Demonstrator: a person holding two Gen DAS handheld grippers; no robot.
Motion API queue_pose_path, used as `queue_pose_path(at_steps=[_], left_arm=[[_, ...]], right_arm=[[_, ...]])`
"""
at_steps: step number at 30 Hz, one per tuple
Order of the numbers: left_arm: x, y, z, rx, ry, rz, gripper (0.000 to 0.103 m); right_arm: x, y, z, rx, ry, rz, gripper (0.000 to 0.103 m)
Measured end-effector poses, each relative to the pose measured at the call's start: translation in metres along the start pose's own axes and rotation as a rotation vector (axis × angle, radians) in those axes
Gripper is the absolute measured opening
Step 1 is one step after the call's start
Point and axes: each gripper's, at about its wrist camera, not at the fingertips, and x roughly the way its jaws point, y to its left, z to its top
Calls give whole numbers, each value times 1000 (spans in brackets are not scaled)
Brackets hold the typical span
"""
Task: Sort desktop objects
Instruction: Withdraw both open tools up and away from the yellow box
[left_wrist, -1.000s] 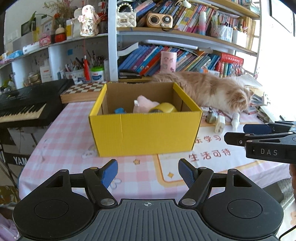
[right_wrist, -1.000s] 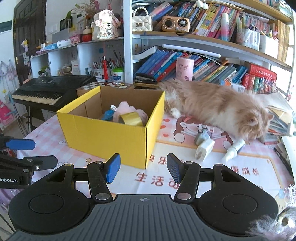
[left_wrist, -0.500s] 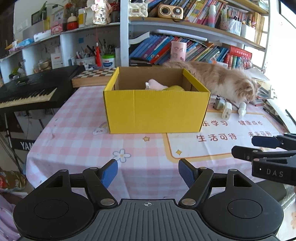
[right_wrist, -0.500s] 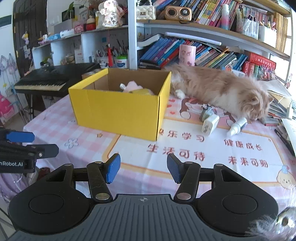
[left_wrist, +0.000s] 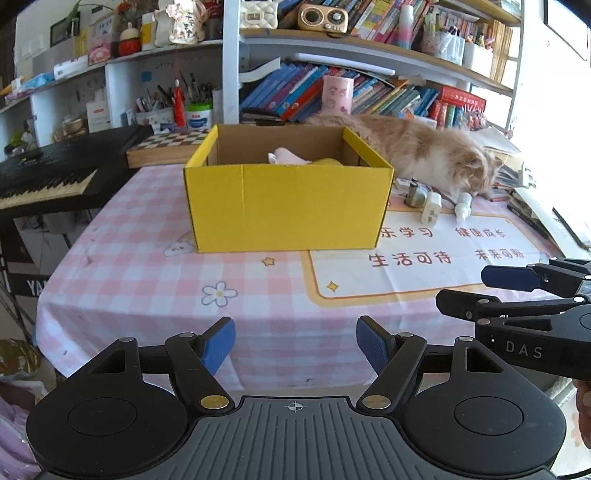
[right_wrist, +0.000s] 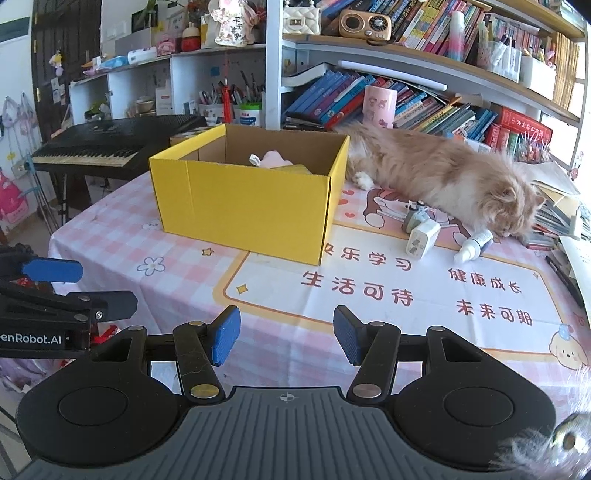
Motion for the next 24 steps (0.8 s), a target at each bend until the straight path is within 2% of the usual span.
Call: queue_pose_path(at_steps=[10,18,24], left_arm=[[5,-9,-6,33,28,-36,75],[11,-9,1,31,31,-31,80],[26,-28,12,53,33,-57,80]], right_arm=[[0,-5,-11,31,55,3,56],[3,-7,-10,26,50,2,56],[8,-20,-7,11,52,-14,57]])
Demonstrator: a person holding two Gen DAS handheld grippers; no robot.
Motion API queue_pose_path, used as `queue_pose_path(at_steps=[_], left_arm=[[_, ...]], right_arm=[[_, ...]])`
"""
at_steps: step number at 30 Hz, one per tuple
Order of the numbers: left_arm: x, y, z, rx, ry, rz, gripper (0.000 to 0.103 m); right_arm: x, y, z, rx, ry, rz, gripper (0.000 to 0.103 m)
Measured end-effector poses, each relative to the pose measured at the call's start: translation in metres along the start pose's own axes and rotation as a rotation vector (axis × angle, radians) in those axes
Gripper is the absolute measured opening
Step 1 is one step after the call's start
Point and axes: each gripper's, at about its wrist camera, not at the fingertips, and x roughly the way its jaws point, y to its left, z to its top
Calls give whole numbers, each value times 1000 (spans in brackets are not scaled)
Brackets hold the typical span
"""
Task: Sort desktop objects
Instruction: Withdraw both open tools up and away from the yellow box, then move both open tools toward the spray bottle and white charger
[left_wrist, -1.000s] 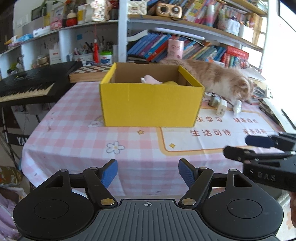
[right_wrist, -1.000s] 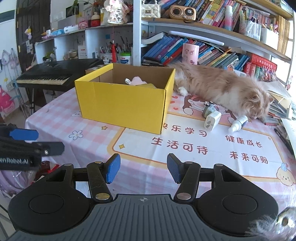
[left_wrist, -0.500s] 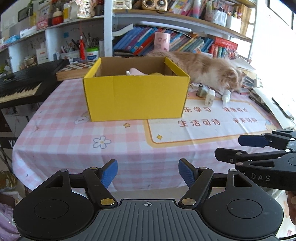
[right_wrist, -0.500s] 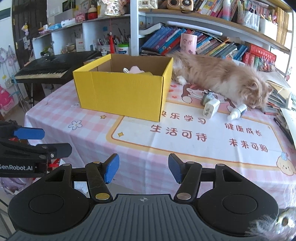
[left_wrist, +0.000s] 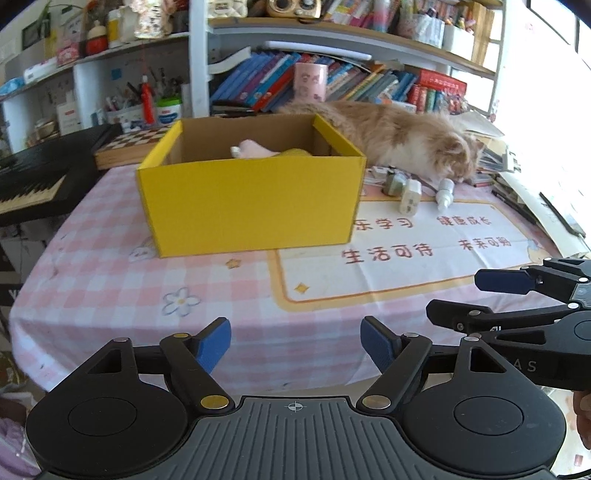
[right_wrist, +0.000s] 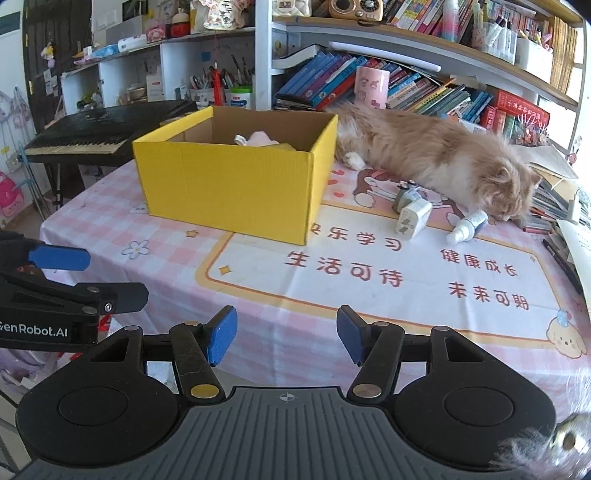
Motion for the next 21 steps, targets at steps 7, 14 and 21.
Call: queue_pose_path(at_steps=[7,14,21], left_arm=[[22,-28,15,40,18,-39,80],[49,-52,32,51,37,-73,80],[75,-83,53,90,45,-118,80]], right_arm=[[8,-34,3,45,30,-36,58],[18,-66,7,53,65,-60,58],[24,-101,12,58,83,-89,59]])
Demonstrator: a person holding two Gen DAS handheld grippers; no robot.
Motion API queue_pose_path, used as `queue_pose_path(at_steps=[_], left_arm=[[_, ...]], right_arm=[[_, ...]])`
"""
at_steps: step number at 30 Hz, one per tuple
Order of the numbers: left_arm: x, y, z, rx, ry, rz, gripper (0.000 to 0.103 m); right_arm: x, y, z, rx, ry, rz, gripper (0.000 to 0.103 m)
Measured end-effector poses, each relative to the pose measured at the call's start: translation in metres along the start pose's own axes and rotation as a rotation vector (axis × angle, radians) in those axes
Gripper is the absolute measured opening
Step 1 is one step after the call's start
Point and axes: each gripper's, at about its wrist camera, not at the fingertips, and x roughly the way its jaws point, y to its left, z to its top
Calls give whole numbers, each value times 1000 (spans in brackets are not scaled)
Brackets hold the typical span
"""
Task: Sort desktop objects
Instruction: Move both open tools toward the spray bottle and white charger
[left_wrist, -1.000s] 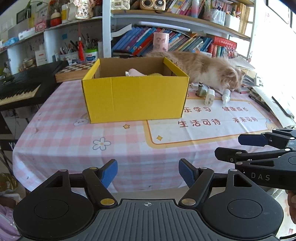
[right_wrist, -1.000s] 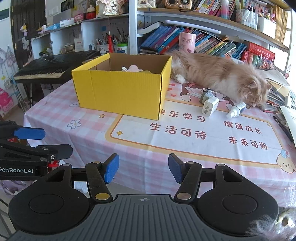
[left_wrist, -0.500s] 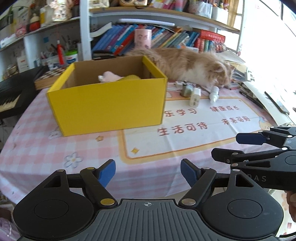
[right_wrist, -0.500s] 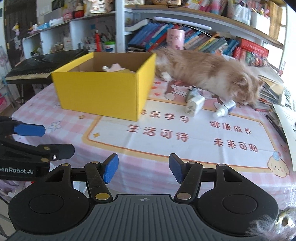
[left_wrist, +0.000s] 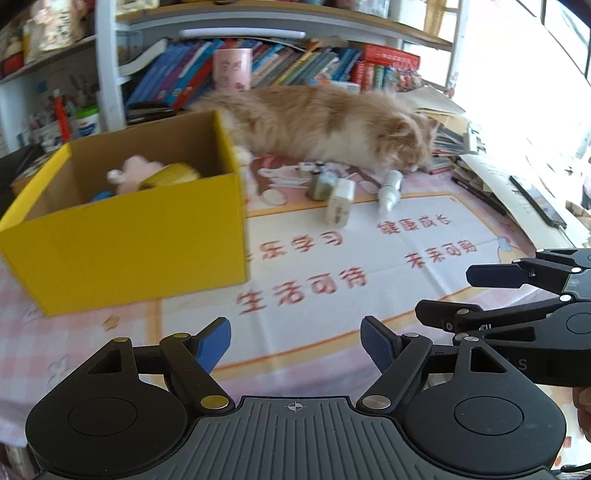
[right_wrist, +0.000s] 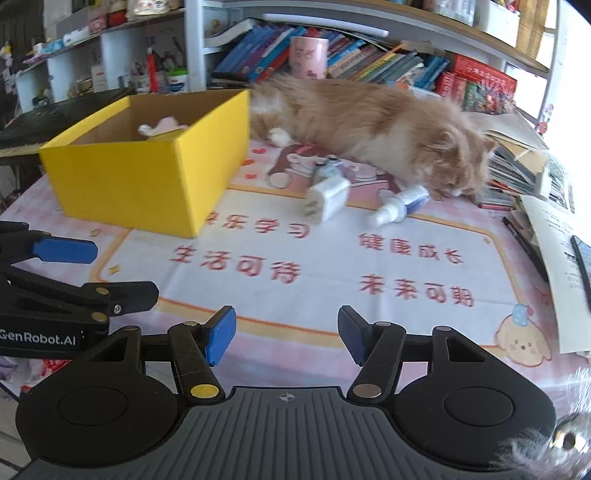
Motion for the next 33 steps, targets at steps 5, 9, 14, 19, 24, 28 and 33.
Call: queue_pose_path(at_steps=[5,9,14,19,24,28,33], left_arm=[[20,-21,17,30,1,-27,80],[33,-35,27,38,4,-32,80],[46,-44,38,8,5,-11,80],[58,-51,46,-23,7,25,80],[67,-56,52,-44,17,64,80],[74,-56,56,-64,31,96,80],[83,-55,62,-79,55,131,80]], right_arm=[[7,-33,6,32,4,-34,59],[13,-55,10,50,9,-47,59],[23,-78,18,48,18,-37,59],[36,-94,27,20,20,-4,59],[52,-108,38,-3,21,37,59],[67,-113,47,-30,29,78,59],[88,-112,57,-72,46,135,60]])
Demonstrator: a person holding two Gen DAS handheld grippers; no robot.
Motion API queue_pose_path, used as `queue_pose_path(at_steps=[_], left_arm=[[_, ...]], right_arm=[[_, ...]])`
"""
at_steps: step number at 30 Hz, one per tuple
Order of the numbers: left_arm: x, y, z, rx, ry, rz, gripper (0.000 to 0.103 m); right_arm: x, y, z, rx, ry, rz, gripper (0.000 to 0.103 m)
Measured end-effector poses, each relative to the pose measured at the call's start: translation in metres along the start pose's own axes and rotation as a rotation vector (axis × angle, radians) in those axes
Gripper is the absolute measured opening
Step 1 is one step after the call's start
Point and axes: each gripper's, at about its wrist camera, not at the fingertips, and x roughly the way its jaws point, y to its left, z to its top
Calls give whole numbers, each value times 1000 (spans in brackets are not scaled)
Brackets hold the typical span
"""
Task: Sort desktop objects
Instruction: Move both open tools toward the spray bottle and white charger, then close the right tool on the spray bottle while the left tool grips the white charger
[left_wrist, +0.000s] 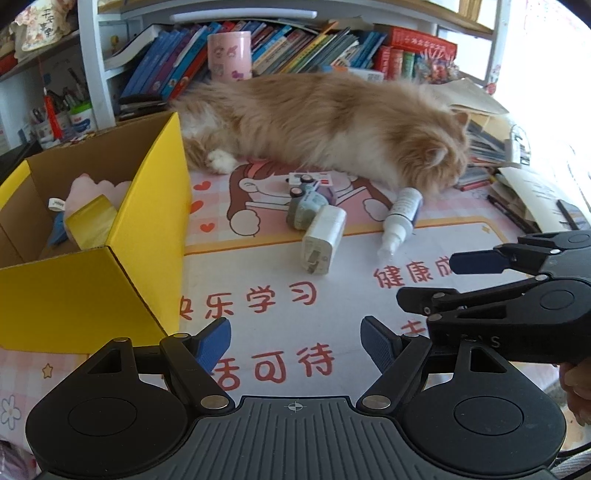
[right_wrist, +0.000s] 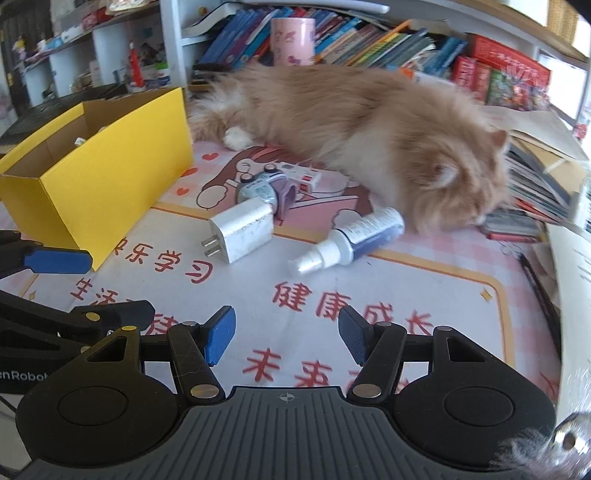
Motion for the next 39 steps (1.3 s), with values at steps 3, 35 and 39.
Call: queue_pose_path(at_steps=[3,35,39], left_arm=[[2,1,6,-3,-1,13,80],[108,-31,60,174,40,-15,36],[109,-36,58,174,30,-27,26]], right_arm=[[11,-3,8,-4,-2,11,64],[94,-81,56,199,49,-11,48],[94,-78,56,161,49,-16,47]])
